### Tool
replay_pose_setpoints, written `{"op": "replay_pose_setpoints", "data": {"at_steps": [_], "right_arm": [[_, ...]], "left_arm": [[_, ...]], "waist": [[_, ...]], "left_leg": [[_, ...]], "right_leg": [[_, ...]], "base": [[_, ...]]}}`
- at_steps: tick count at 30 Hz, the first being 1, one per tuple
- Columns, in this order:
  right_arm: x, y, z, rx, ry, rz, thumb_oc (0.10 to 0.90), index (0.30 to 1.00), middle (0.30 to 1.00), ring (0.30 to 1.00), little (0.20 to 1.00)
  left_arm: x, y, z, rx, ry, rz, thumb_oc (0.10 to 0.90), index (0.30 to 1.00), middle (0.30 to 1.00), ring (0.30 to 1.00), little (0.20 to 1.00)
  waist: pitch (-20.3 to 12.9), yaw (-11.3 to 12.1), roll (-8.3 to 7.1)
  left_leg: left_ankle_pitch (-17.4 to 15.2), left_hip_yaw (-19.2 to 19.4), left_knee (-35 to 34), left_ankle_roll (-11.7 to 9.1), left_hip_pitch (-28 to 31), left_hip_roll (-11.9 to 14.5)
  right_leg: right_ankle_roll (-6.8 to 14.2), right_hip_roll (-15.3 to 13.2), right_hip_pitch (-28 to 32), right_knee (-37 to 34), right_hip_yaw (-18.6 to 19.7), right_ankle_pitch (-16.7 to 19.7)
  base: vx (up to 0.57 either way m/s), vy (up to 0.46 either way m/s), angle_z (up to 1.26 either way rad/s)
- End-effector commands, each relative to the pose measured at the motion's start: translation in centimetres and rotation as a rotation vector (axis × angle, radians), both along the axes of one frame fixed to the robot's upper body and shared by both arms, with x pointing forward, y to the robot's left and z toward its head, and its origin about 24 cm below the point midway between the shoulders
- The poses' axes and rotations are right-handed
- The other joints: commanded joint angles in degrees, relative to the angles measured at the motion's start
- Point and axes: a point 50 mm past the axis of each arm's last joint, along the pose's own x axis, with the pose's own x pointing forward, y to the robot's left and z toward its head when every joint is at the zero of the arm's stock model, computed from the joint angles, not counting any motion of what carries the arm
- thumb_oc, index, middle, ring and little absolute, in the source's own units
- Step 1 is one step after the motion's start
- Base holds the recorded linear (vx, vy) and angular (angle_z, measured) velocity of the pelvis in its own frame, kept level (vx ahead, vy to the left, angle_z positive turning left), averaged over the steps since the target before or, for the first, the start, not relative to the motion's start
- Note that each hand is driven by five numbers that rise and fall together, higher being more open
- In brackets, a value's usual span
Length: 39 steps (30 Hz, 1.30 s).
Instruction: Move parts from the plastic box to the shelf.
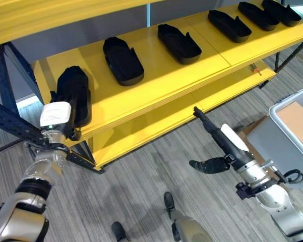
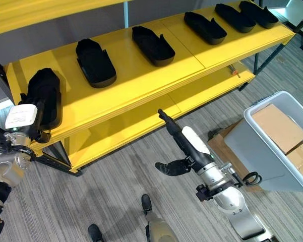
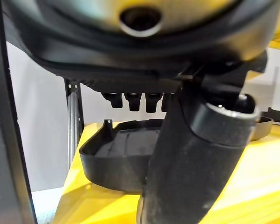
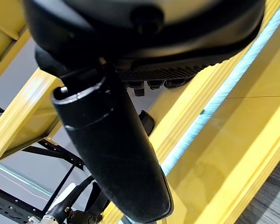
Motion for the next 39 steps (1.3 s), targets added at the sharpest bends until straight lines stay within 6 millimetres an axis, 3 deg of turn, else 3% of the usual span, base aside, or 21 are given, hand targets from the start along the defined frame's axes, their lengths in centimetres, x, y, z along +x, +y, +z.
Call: {"op": "replay_pose_setpoints", "data": {"at_steps": [1, 7, 13, 18, 28, 35, 39], "right_arm": [[-0.5, -0.1, 4.6, 0.061, -0.223, 0.037, 0.9, 1.0, 1.0, 1.0, 1.0], [-0.4, -0.2, 4.5, 0.072, -0.207, 0.039, 0.9, 1.0, 1.0, 1.0, 1.0], [-0.3, -0.2, 4.4, 0.09, -0.197, 0.036, 0.9, 1.0, 1.0, 1.0, 1.0], [-0.2, -0.2, 4.3, 0.096, -0.19, 0.036, 0.9, 1.0, 1.0, 1.0, 1.0], [-0.1, -0.3, 3.7, 0.143, -0.136, 0.043, 0.9, 1.0, 1.0, 1.0, 1.0], [0.1, -0.5, 3.1, 0.175, -0.091, 0.02, 0.9, 1.0, 1.0, 1.0, 1.0], [0.1, -0.6, 2.6, 0.185, -0.074, 0.003, 0.9, 1.0, 1.0, 1.0, 1.0]], "left_arm": [[1.7, 0.4, 5.4, -0.039, -0.214, 0.033, 0.9, 1.0, 1.0, 1.0, 1.0], [2.3, 0.5, 5.1, -0.155, -0.2, 0.056, 0.9, 1.0, 1.0, 1.0, 1.0], [3.4, -1.0, 6.5, -0.128, -0.164, -0.032, 0.9, 1.0, 1.0, 1.0, 1.0], [3.8, -1.2, 6.9, -0.144, -0.161, -0.041, 0.9, 1.0, 1.0, 1.0, 1.0], [3.9, 0.6, 6.7, -0.368, -0.039, -0.001, 0.9, 1.0, 1.0, 1.0, 1.0], [3.1, 2.5, 4.2, -0.829, 0.006, 0.098, 0.9, 1.0, 1.0, 1.0, 1.0], [3.6, 1.8, 5.0, -0.884, 0.003, 0.049, 0.9, 1.0, 1.0, 1.0, 1.0]], "waist": [[-3.34, -0.42, 0.11], [-3.21, -0.57, -0.12], [-2.77, -0.92, -0.25], [-2.51, -1.04, -0.2], [-2.1, -1.63, 0.46], [-2.02, -1.71, 0.85], [-2.11, -1.73, 1.17]], "left_leg": [[-0.01, -1.85, -0.19, -0.78, 4.04, 0.71], [0.14, -1.86, -0.19, -0.76, 3.75, 0.69], [0.28, -1.73, -0.19, -0.73, 3.63, 0.63], [0.36, -1.68, -0.19, -0.73, 3.59, 0.6], [0.56, -1.12, -0.19, -0.78, 3.75, 0.56], [0.4, -1.17, -0.19, -0.63, 3.91, 0.43], [0.39, -1.31, -0.19, -0.59, 4.22, 0.47]], "right_leg": [[5.1, -3.06, 6.68, -0.06, -2.75, -8.05], [5.13, -3.07, 6.46, -0.06, -2.85, -7.91], [5.26, -3.15, 6.24, -0.05, -2.72, -7.69], [5.28, -3.21, 6.11, -0.05, -2.56, -7.56], [5.32, -3.26, 5.45, 0.04, -2.09, -7.24], [5.21, -3.37, 5.51, 0.01, -2.0, -7.24], [5.03, -3.42, 5.86, -0.03, -2.06, -7.28]], "base": [[0.0, 0.0, 0.0], [0.0, 0.0, 0.0], [0.0, 0.0, 0.0], [0.0, 0.0, 0.0], [0.0, 0.0, 0.0], [0.0, 0.0, 0.0], [0.0, 0.0, 0.0]]}}
